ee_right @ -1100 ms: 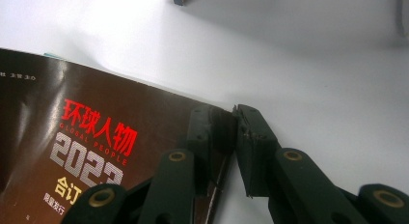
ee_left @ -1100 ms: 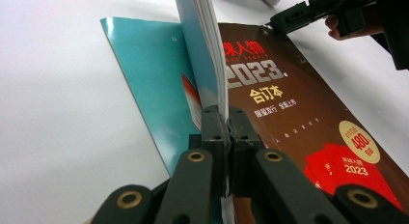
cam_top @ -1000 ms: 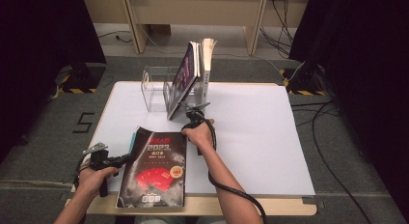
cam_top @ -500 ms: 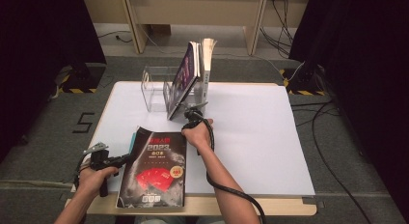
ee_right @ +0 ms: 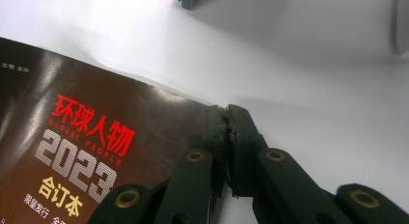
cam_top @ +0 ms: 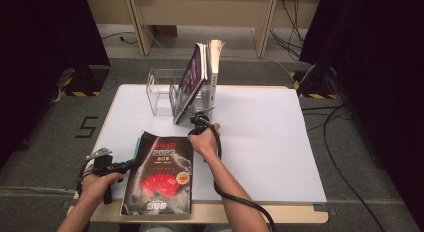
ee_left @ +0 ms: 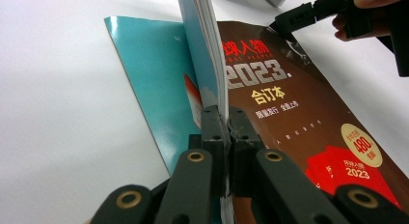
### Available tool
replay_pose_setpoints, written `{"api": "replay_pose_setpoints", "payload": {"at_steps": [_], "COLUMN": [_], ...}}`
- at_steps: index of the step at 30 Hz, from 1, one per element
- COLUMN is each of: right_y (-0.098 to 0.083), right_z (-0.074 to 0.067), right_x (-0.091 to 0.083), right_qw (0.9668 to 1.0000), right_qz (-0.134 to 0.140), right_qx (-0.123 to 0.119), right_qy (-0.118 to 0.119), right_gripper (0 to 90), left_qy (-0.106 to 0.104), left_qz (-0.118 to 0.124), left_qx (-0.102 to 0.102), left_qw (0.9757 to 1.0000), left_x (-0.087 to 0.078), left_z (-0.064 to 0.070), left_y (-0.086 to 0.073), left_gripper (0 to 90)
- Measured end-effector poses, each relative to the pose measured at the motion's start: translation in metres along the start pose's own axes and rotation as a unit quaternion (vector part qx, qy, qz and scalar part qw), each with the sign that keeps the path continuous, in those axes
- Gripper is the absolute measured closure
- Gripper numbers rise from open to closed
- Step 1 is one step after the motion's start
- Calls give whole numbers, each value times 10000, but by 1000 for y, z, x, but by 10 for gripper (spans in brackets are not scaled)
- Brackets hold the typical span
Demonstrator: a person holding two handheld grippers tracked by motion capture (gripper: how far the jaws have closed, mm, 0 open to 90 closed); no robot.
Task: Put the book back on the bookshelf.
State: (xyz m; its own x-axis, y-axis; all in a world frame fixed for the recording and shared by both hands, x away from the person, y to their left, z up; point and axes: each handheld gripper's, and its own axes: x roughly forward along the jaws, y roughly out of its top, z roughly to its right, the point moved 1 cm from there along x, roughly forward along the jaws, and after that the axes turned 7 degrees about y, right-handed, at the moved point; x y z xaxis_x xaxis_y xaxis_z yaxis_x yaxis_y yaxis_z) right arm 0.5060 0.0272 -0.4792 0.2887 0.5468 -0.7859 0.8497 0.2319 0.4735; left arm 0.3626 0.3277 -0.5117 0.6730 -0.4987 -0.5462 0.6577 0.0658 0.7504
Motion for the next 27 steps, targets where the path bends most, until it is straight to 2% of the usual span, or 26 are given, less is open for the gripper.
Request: {"api": "replay_pose_setpoints", "payload": {"at_steps": [7, 8, 13, 14, 16, 23, 27], "right_y": [0, 0, 0, 0, 1, 2, 2], "right_z": [-4, -6, -13, -18, -24, -36, -41], "right_x": [-8, -14, -24, -30, -36, -45, -51], "right_qw": [9996, 9990, 9977, 9965, 9953, 9932, 9908], "right_qz": [236, 371, 556, 679, 762, 885, 1057], "right_qx": [-8, -61, -140, -251, -273, -489, -574], "right_qy": [157, 234, 356, 429, 527, 575, 614], "right_gripper": [881, 882, 883, 883, 883, 884, 884], "left_qy": [1, 12, 80, 107, 103, 128, 166], "left_qz": [24, 24, 16, 21, 26, 54, 115], "left_qx": [-96, -131, -157, -178, -222, -287, -324], "left_qw": [10000, 9999, 9998, 9998, 9997, 9995, 9993], "left_x": [-1, -1, -2, -3, -3, -5, -6], "left_z": [0, 0, 2, 3, 3, 2, 0], "left_y": [0, 0, 1, 2, 2, 3, 5], "left_gripper": [868, 867, 858, 857, 855, 843, 826]}}
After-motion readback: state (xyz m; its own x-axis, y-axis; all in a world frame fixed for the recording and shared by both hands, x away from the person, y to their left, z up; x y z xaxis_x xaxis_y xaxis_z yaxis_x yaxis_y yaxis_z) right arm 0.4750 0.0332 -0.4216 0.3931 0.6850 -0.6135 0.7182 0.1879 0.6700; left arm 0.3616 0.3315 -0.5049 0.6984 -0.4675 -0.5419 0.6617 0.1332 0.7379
